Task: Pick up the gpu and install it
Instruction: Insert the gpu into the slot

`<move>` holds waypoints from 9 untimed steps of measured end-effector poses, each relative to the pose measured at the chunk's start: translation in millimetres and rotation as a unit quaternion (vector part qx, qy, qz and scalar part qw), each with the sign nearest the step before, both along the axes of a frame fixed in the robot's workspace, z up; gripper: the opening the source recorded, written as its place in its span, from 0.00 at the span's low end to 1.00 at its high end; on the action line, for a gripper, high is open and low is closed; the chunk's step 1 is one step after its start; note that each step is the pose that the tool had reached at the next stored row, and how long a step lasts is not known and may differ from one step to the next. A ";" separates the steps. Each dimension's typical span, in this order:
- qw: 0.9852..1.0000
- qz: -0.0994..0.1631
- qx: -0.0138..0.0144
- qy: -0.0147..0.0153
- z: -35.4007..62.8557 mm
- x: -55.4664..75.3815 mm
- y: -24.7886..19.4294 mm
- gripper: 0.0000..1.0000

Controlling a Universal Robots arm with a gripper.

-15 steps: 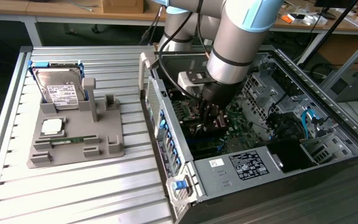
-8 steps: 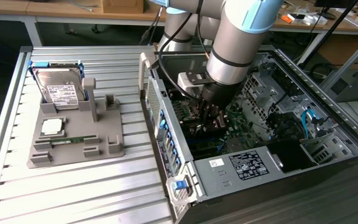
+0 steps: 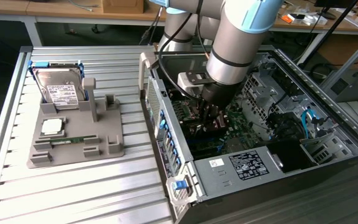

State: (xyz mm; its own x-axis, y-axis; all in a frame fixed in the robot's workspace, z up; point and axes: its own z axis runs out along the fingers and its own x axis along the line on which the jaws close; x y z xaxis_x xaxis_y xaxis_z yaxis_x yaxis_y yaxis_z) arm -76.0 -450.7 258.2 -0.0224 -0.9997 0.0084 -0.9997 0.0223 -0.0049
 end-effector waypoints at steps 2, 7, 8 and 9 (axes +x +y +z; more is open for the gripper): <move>1.000 0.000 0.000 0.000 -0.1 0.0 0.0 0.27; 1.000 0.000 -0.004 0.000 0.5 0.0 1.0 0.27; 1.000 0.000 -0.004 0.000 1.0 0.1 1.5 0.27; 1.000 0.000 -0.004 0.000 1.0 0.1 1.7 0.27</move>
State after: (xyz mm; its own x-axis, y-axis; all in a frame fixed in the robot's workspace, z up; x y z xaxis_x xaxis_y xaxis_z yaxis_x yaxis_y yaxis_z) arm -75.9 -449.1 259.2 -0.0223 -0.9996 0.0166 -0.9997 0.0222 -0.0053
